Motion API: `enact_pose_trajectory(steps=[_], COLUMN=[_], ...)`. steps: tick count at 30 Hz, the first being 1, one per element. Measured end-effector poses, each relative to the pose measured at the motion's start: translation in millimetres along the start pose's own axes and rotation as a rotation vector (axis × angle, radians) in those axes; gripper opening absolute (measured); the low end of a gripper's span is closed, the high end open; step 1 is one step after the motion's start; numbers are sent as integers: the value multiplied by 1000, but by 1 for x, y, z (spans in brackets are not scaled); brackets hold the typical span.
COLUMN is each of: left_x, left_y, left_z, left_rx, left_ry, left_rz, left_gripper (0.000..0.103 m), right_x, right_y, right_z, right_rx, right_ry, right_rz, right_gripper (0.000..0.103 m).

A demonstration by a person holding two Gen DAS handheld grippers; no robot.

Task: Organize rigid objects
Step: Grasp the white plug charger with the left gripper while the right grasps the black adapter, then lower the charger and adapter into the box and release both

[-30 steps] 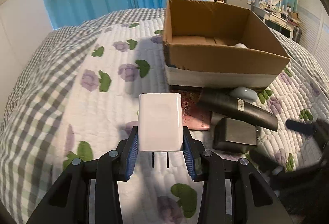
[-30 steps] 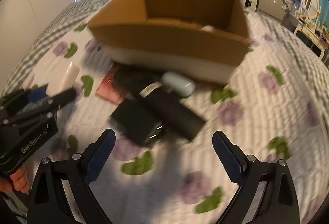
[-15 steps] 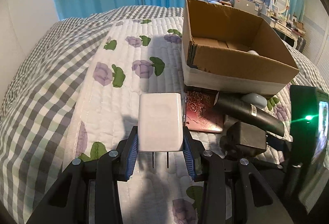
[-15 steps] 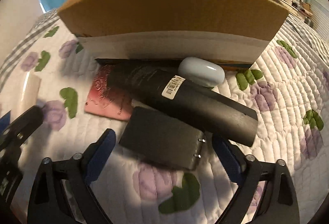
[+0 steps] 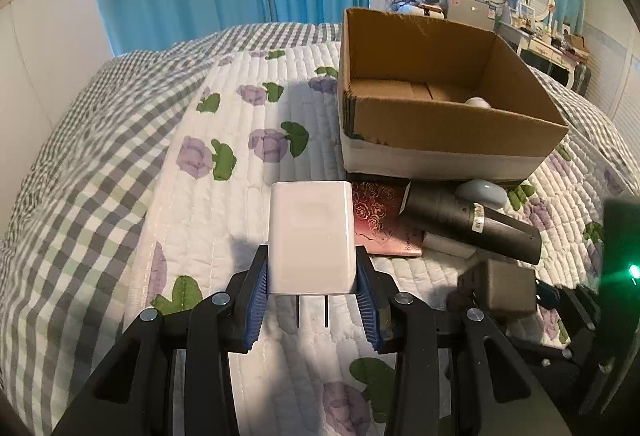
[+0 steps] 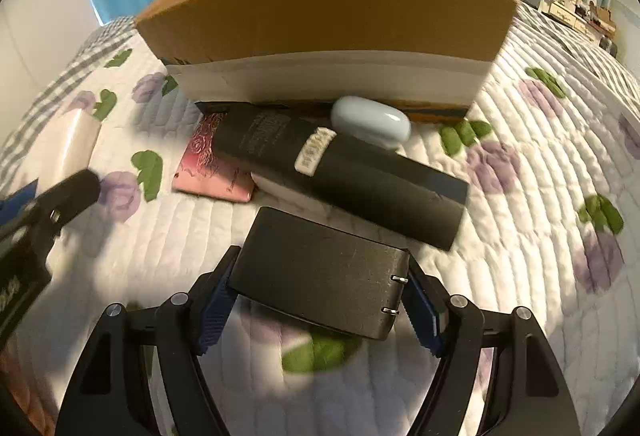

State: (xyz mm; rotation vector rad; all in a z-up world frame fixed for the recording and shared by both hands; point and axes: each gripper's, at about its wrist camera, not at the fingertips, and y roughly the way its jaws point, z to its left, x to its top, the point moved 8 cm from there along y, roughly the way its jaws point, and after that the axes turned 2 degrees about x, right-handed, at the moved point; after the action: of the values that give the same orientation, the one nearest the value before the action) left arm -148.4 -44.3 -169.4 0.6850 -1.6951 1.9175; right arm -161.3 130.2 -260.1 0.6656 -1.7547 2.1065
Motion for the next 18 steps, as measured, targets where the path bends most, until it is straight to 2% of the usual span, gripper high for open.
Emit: enact_pose_trajectory(steps=[5, 9, 13, 18], left_x=[10, 24, 51, 107], left_y=[-20, -40, -57, -71], left_z=[-8, -20, -32, -40], left_rx=[-4, -24, -64, -138], left_ry=[17, 44, 73, 75], left_rz=[-49, -81, -115, -143], left_gripper=[40, 40, 40, 40], right_x=[-7, 10, 54, 116], right_y=[-33, -76, -123, -164], right_z=[-3, 3, -6, -17], right_rx=[45, 20, 5, 3], right_ry=[-24, -85, -138, -178], right_rz=[-49, -137, -237, -339], right_gripper=[74, 74, 74, 74])
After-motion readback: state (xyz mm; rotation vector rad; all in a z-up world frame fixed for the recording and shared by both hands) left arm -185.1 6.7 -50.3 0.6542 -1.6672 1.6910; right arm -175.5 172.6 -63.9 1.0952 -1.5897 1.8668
